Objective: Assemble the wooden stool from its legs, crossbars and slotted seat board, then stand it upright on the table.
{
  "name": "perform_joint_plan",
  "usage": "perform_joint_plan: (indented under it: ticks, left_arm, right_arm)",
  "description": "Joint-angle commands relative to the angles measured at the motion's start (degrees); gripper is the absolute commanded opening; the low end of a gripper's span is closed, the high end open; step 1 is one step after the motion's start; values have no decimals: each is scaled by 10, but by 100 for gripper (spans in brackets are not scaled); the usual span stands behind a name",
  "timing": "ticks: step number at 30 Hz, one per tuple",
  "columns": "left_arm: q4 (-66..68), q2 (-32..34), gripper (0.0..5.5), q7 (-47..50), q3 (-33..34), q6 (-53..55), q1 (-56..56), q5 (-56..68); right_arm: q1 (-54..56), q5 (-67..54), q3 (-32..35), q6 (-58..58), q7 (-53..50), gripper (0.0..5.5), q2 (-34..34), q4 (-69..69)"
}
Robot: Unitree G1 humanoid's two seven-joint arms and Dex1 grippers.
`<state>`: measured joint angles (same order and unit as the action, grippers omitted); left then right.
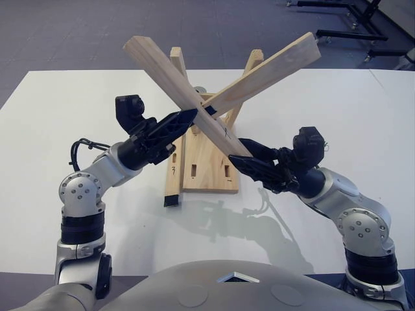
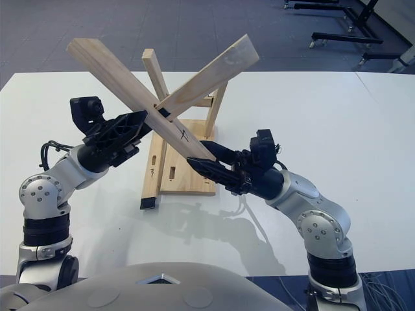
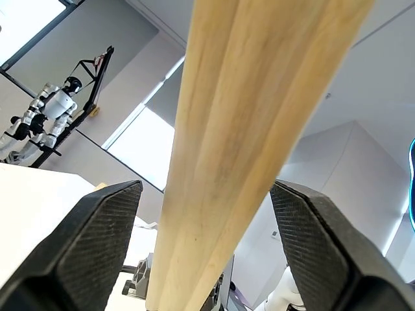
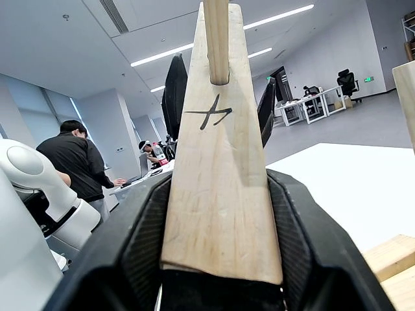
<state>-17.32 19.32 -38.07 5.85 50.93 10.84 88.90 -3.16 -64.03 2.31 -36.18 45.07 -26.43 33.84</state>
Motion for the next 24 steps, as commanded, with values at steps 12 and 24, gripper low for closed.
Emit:
perform_joint_plan:
  ticks: [12,24]
  left_arm:
    - [7,6,262,7,-4,15,3,4]
    - [12,4,235,-5,-7,20,1,11]
  right_arm:
    - [15,22,-8,11,-4,206,5,-4]
    - [7,20,-11,0,-18,206,9,4]
